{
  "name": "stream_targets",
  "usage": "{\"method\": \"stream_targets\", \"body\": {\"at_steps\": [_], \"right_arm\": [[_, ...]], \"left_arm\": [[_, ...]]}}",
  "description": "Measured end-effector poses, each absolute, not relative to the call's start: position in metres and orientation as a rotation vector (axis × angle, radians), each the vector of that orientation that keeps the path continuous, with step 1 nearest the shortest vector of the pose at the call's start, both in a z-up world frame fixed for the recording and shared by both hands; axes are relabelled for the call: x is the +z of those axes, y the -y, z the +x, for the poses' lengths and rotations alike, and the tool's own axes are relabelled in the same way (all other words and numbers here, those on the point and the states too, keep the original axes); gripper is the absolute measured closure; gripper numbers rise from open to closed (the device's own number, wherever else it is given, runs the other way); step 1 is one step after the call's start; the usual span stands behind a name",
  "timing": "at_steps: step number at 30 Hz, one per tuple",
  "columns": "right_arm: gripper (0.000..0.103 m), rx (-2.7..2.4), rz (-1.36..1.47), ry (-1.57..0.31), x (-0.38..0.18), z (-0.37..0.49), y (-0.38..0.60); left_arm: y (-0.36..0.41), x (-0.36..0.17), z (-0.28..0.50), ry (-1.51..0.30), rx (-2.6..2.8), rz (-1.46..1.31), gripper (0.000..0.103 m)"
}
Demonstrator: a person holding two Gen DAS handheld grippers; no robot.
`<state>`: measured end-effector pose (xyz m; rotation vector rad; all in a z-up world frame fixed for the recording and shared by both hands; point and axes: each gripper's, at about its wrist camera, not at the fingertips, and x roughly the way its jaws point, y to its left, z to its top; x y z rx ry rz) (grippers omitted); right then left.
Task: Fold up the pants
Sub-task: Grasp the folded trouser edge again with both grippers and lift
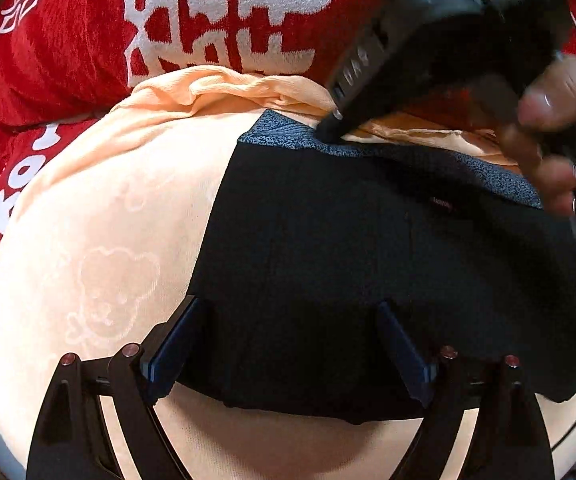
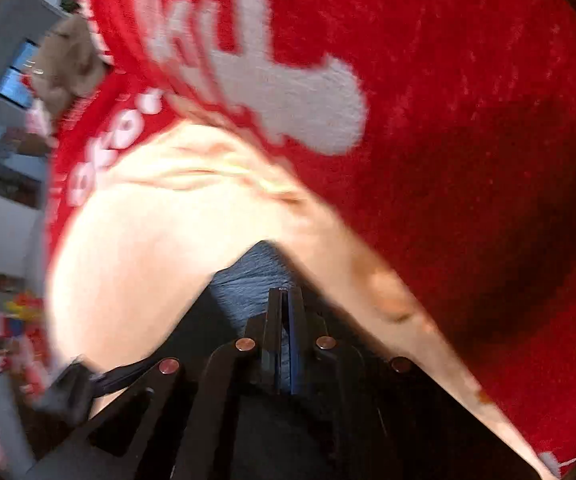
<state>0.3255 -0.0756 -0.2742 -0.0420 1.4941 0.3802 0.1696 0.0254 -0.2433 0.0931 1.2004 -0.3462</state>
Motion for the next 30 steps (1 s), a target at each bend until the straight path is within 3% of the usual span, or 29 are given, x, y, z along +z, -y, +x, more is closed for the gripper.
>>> {"method": "stream_targets", "body": {"at_steps": [3, 7, 18, 23, 26, 30], "right_arm": [[0.097, 0.302, -0.036, -1.459, -0.262, 0.31, 0.086], [0.059, 0.245, 0.002, -1.398, -0.221, 0.267, 0.117], [0.059, -0.151, 0.354, -1.414, -0.184, 0.105, 0.315], [0.059, -0.268, 0.351, -1.381, -0.17, 0.037, 0.344], [0.059, -0.319, 0.378, -1.389, -0.167, 0.008, 0.369], [0.059, -0.35, 0.504, -1.407, -0.17, -0.042, 0.391]], "left_arm": [[-0.025, -0.239, 0.174, -1.233, -0.334, 0.09, 0.014], [-0.025, -0.227, 0.173, -1.259, -0.319, 0.084, 0.014], [0.069, -0.188, 0.134, -1.258, -0.473, 0.178, 0.014], [0.132, -0.189, 0.105, -1.258, -0.572, 0.202, 0.014], [0.17, -0.215, 0.083, -1.349, -0.592, 0.32, 0.014], [0.175, -0.209, 0.063, -1.34, -0.554, 0.365, 0.014]]}}
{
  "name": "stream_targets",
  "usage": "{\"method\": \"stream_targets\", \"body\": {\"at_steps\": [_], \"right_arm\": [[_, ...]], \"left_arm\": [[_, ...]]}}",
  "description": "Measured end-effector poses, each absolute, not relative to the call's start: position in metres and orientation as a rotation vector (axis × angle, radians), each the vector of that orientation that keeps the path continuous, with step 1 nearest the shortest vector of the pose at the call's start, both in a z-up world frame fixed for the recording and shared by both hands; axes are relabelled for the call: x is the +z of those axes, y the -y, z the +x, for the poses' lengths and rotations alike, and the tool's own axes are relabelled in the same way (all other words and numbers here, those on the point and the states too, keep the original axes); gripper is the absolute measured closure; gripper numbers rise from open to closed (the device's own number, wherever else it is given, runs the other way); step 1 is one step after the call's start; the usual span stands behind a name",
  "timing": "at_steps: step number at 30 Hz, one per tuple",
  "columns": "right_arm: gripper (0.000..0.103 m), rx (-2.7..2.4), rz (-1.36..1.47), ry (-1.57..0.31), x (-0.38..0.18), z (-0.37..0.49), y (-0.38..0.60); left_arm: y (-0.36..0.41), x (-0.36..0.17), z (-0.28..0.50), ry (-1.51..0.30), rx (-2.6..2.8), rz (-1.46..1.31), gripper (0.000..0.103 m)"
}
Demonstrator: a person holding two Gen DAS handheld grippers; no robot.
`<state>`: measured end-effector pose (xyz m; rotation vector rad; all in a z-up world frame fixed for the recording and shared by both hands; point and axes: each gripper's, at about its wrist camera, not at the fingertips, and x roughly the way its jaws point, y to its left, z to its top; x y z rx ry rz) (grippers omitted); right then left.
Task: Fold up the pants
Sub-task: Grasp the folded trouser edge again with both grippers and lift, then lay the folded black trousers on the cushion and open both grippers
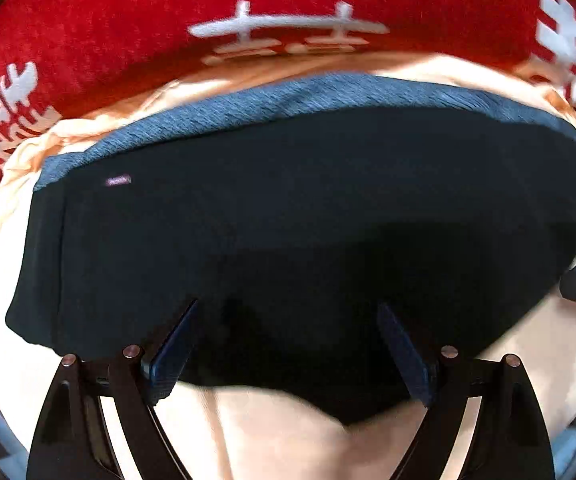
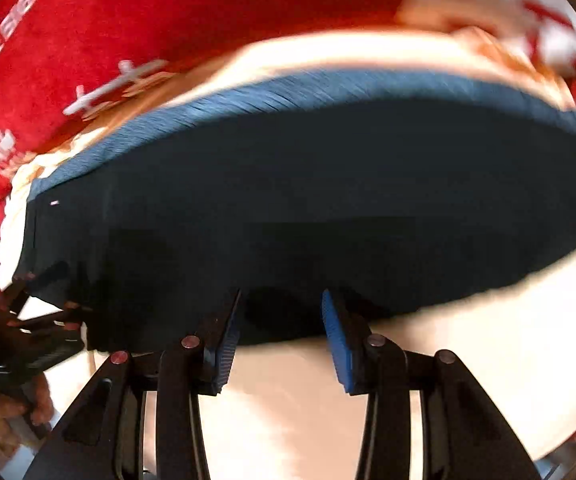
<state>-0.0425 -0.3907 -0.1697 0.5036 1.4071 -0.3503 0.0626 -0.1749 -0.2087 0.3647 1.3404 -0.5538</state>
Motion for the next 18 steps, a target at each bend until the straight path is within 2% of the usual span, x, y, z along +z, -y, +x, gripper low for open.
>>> {"method": "stream_targets", "body": {"at_steps": [3, 8, 18], "right_arm": [[0.059, -0.353, 0.533, -1.407, -0.159, -0.072, 0.394], [0.059, -0.417, 0.739, -1.364, -0.151, -0.125, 0.402], [0.059, -0.55, 0.926, -1.254, -0.14, -0.197, 0.431]], "left_arm": [[0.168, -0.197, 0.057, -1.377, -0.528, 0.373, 0.014], [0.17, -0.172, 0.048, -1.41, -0.529, 0.415, 0.014], [0.247, -0.153, -0.009, -1.386, -0.688, 0.515, 0.014]]}}
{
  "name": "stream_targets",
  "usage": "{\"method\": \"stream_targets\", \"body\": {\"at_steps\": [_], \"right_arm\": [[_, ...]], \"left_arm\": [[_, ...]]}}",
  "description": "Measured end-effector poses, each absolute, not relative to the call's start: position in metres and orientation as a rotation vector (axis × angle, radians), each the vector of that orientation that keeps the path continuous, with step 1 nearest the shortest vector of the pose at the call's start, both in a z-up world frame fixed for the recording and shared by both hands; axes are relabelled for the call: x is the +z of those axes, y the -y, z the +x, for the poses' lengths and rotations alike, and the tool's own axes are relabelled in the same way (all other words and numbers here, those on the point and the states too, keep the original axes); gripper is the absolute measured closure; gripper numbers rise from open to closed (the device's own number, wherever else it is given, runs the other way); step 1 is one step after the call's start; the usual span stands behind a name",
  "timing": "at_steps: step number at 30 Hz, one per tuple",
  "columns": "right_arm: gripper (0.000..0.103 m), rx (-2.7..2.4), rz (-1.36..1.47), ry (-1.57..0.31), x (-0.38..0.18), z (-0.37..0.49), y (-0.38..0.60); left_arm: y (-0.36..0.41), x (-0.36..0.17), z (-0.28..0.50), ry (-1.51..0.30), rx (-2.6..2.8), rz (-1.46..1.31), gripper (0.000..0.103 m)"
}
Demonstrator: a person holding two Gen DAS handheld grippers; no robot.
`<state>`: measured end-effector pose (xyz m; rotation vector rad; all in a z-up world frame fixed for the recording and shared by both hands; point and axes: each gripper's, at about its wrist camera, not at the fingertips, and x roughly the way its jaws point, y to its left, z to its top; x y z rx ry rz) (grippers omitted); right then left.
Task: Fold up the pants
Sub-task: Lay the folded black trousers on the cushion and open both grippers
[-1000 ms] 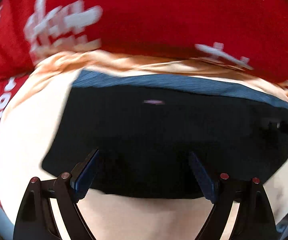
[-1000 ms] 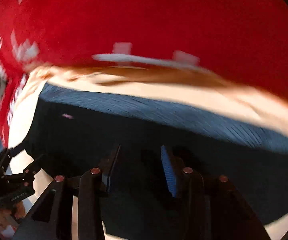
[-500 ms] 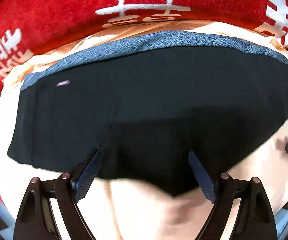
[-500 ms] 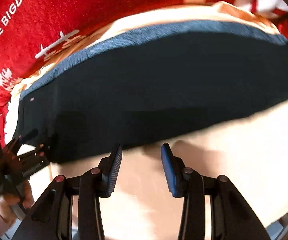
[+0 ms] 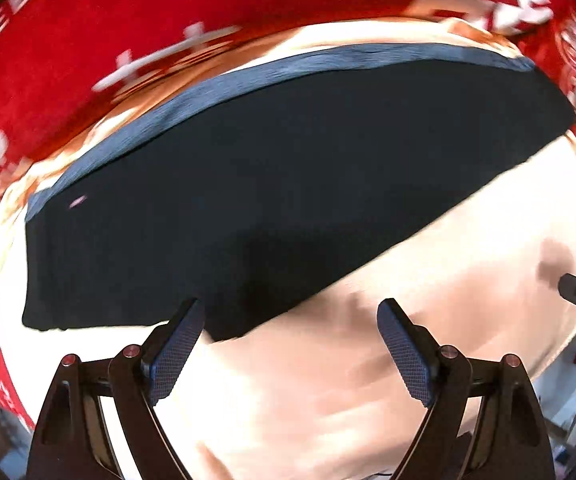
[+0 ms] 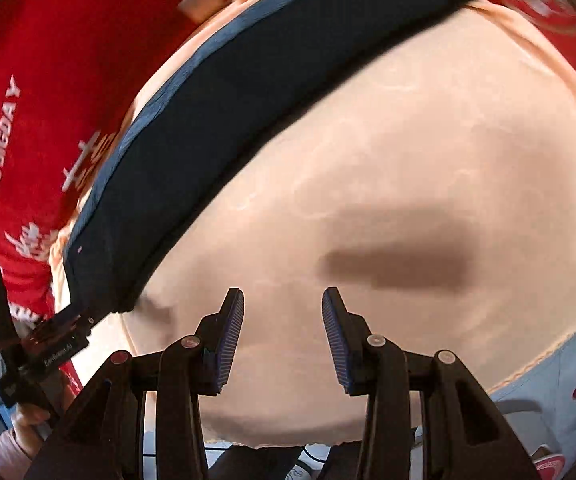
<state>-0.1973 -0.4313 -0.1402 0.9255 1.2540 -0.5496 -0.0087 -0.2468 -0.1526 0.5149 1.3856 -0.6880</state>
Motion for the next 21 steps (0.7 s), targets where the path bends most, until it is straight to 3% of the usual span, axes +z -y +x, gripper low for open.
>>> {"method": "stream_targets", "body": {"at_steps": [21], "right_arm": [[0.058, -0.627, 1.028, -1.182, -0.151, -0.249, 0.525]], "left_arm": [[0.388, -0.145, -0.034, -1.364, -0.797, 0.562, 0.014]]}}
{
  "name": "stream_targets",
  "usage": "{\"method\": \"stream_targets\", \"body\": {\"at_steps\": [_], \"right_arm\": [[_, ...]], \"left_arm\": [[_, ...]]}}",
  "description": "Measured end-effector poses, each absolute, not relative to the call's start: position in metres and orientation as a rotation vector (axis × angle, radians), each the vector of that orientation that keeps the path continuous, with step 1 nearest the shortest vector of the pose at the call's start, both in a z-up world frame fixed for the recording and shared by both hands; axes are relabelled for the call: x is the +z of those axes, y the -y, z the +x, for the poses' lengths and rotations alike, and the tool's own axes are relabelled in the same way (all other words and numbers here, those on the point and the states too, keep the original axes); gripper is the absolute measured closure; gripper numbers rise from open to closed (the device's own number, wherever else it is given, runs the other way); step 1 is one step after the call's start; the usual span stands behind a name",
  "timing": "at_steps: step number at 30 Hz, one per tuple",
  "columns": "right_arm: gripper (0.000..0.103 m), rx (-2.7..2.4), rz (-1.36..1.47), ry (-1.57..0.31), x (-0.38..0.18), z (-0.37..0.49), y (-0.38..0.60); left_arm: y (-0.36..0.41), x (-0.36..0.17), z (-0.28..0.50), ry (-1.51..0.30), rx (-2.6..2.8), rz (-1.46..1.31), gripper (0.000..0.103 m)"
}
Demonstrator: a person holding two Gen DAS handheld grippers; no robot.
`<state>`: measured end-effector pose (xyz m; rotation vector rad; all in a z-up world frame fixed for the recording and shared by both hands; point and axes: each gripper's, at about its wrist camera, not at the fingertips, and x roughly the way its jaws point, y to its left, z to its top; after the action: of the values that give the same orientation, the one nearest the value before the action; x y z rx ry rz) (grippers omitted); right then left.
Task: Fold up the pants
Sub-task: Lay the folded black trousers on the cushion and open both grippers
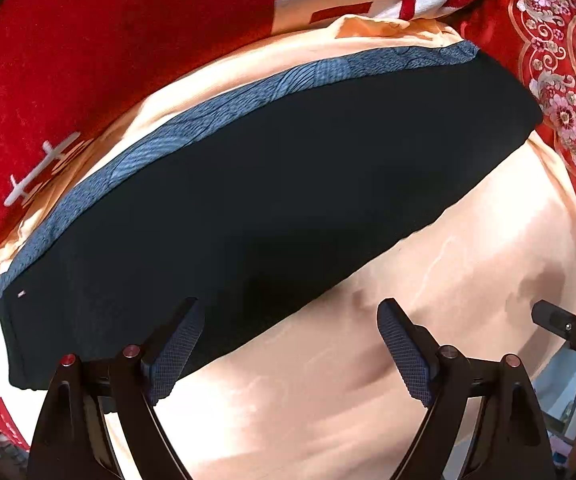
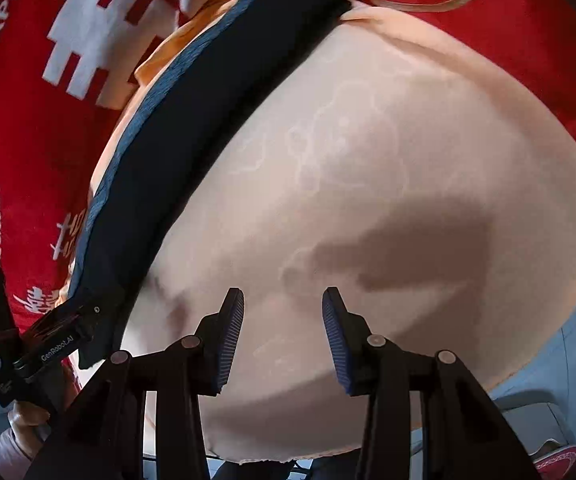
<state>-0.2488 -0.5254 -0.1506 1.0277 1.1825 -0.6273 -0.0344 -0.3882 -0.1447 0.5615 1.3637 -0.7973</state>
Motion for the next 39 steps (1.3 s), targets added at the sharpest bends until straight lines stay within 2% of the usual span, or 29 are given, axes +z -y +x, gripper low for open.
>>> {"method": "stream_targets", "body": {"at_steps": [14, 19, 23, 24, 25, 26, 33, 39], "right_arm": [[0.058, -0.603, 1.068, -1.187, -0.156, -0.247, 0.544], [0.058, -0.607, 1.035, -1.176, -0.139, -0.248, 0.543], [0.058, -0.576, 0.998, -1.151, -0.106, -0.243, 0.538], [0.052, -0.568, 0.996, -1.147, -0.099, -0.242, 0.536], [0.04, -0.561, 0.988, -1.144, -0.089, -0.241, 0.534], [0.036, -0.555, 0.98, -1.14, -0.081, -0.24, 0.534], [0.032, -0.504, 0.943, -1.139, -0.027, -0.239, 0.516], [0.028, -0.524, 0.947, -1.156, -0.006, -0.246, 0.498]], "left_arm": [[0.406, -0.146, -0.031, -1.386, -0.776, 0.578, 0.014], [0.394, -0.124, -0.037, -1.4, -0.767, 0.59, 0.014], [0.384, -0.087, -0.045, -1.372, -0.771, 0.609, 0.014], [0.381, -0.076, -0.047, -1.369, -0.773, 0.605, 0.014], [0.377, -0.067, -0.049, -1.372, -0.774, 0.6, 0.014], [0.375, -0.059, -0.051, -1.376, -0.775, 0.595, 0.014], [0.365, -0.019, -0.067, -1.399, -0.794, 0.58, 0.014], [0.357, 0.011, -0.081, -1.37, -0.845, 0.599, 0.014]]}}
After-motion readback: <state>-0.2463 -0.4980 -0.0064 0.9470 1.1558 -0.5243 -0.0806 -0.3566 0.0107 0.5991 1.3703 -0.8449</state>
